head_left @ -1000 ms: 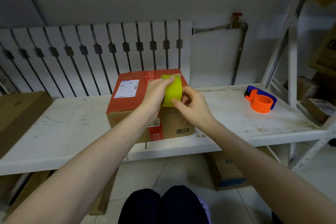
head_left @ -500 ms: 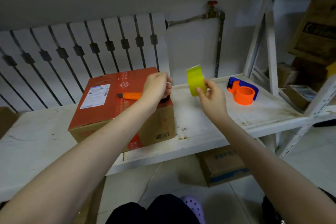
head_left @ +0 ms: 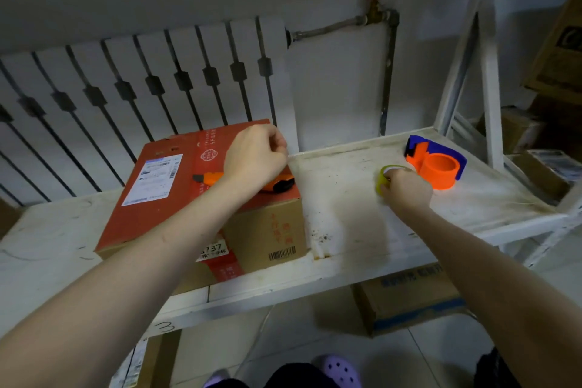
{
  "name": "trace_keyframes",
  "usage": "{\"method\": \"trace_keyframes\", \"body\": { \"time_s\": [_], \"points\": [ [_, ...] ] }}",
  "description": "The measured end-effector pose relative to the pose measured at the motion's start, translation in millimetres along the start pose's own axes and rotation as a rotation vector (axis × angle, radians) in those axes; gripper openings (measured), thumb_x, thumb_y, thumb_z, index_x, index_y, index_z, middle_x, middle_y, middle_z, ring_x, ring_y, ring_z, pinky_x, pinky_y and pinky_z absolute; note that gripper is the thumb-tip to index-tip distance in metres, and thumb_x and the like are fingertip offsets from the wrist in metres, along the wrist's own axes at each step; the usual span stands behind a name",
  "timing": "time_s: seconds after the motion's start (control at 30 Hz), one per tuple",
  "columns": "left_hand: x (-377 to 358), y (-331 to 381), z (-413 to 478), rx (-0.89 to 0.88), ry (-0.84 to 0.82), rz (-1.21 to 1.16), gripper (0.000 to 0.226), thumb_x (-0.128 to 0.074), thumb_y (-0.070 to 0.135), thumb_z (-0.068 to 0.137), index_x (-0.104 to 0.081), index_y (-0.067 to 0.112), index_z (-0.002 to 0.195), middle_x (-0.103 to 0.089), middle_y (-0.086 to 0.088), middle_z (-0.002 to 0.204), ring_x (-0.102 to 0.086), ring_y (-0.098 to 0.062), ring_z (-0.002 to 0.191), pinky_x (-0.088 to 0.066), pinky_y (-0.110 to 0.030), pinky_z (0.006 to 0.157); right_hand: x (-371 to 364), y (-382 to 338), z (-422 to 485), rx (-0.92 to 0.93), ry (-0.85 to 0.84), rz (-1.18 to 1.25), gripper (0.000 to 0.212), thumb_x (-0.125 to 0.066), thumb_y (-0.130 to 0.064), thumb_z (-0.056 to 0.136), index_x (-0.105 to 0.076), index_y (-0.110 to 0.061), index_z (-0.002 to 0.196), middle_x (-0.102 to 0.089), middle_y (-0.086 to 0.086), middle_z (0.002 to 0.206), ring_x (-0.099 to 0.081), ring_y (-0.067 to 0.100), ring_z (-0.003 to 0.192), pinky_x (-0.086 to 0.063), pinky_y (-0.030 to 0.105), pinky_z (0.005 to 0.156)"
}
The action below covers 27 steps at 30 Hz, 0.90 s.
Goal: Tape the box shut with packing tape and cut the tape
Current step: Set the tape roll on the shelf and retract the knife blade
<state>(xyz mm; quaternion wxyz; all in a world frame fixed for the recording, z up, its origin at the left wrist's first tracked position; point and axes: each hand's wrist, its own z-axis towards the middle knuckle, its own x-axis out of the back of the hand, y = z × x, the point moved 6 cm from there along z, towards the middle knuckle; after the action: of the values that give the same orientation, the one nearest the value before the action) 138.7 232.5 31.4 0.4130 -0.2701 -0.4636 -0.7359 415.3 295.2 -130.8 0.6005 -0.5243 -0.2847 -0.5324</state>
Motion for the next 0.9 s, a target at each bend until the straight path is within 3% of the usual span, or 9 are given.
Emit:
{"method": "trace_keyframes", "body": {
  "time_s": [0.07, 0.13, 0.2, 0.3, 0.5, 0.6, 0.7, 0.8, 0.9],
  "points": [
    [-1, -6, 2, 0.012, 0.002, 0.01, 0.014, -0.055, 0.014, 0.084, -0.068, 0.017, 0.082, -0.067, 0.006, 0.088, -0.061, -0.016, 0.082, -0.05, -0.032, 0.066, -7, 3, 6, -0.007, -0.006, 0.041, 0.021, -0.057, -0.011, 0.072, -0.04, -0.015, 0.06, -0.048, 0.008, 0.066, -0.05, 0.03, 0.066, -0.016, 0.024, 0.045],
    [-1, -10, 2, 0.014, 0.0, 0.007, 0.014, -0.055, 0.013, 0.084, -0.069, 0.016, 0.082, -0.067, 0.006, 0.087, -0.061, -0.017, 0.083, -0.053, -0.035, 0.069, -9, 0, 7, -0.046, -0.079, 0.133, 0.02, -0.052, -0.011, 0.08, -0.041, -0.018, 0.064, -0.046, 0.01, 0.072, -0.049, 0.029, 0.072, -0.03, 0.026, 0.05],
    [0, -14, 0, 0.019, 0.005, -0.005, 0.015, -0.055, 0.012, 0.084, -0.069, 0.016, 0.081, -0.065, 0.007, 0.086, -0.06, -0.016, 0.085, -0.054, -0.035, 0.07, -8, -7, 0, -0.082, -0.131, 0.15, 0.004, -0.049, -0.015, 0.088, -0.053, -0.014, 0.088, -0.054, 0.018, 0.096, -0.054, 0.034, 0.091, -0.045, 0.037, 0.073],
    [5, -19, -2, 0.033, 0.033, -0.012, 0.015, -0.055, 0.012, 0.084, -0.069, 0.018, 0.08, -0.066, 0.007, 0.088, -0.059, -0.016, 0.087, -0.05, -0.033, 0.068, 6, -36, -15, -0.03, -0.076, 0.222, 0.036, -0.051, -0.014, 0.088, -0.054, -0.009, 0.124, -0.052, 0.017, 0.128, -0.053, 0.035, 0.114, -0.046, 0.041, 0.09],
    [23, -35, -13, 0.087, 0.044, -0.031, 0.016, -0.055, 0.012, 0.082, -0.068, 0.02, 0.078, -0.067, 0.006, 0.087, -0.06, -0.018, 0.086, -0.048, -0.032, 0.072, 82, -139, -51, 0.304, 0.154, 0.538, 0.021, -0.049, -0.015, 0.09, -0.065, -0.018, 0.104, -0.066, -0.001, 0.105, -0.061, 0.019, 0.09, -0.048, 0.033, 0.074],
    [38, -51, -24, 0.136, 0.06, -0.03, 0.016, -0.055, 0.011, 0.082, -0.068, 0.019, 0.079, -0.066, 0.005, 0.088, -0.06, -0.02, 0.086, -0.048, -0.032, 0.073, 99, -191, -72, 0.514, 0.113, 0.391, 0.023, -0.046, -0.027, 0.095, -0.064, -0.02, 0.108, -0.066, -0.003, 0.108, -0.057, 0.016, 0.101, -0.046, 0.033, 0.076],
    [52, -69, -35, 0.195, 0.081, -0.038, 0.014, -0.056, 0.011, 0.082, -0.066, 0.02, 0.08, -0.068, 0.001, 0.093, -0.061, -0.021, 0.089, -0.049, -0.033, 0.072, 91, -226, -81, 0.635, -0.003, 0.2, 0.041, -0.045, -0.044, 0.093, -0.058, -0.017, 0.121, -0.062, 0.002, 0.118, -0.054, 0.022, 0.11, -0.044, 0.036, 0.086],
    [65, -79, -46, 0.221, 0.095, -0.065, 0.011, -0.056, 0.011, 0.083, -0.065, 0.018, 0.081, -0.066, 0.002, 0.096, -0.059, -0.018, 0.089, -0.049, -0.033, 0.073, 78, -242, -85, 0.669, -0.082, -0.015, 0.046, -0.049, -0.051, 0.089, -0.059, -0.015, 0.116, -0.06, 0.005, 0.109, -0.056, 0.024, 0.1, -0.043, 0.035, 0.077],
    [76, -85, -55, 0.235, 0.109, -0.076, 0.01, -0.058, 0.012, 0.086, -0.065, 0.018, 0.086, -0.064, 0.003, 0.095, -0.056, -0.012, 0.077, -0.042, -0.024, 0.064, 78, -250, -91, 0.673, -0.078, -0.082, 0.038, -0.046, -0.044, 0.094, -0.059, -0.011, 0.106, -0.059, 0.007, 0.102, -0.057, 0.025, 0.091, -0.04, 0.034, 0.067]
  ]
}}
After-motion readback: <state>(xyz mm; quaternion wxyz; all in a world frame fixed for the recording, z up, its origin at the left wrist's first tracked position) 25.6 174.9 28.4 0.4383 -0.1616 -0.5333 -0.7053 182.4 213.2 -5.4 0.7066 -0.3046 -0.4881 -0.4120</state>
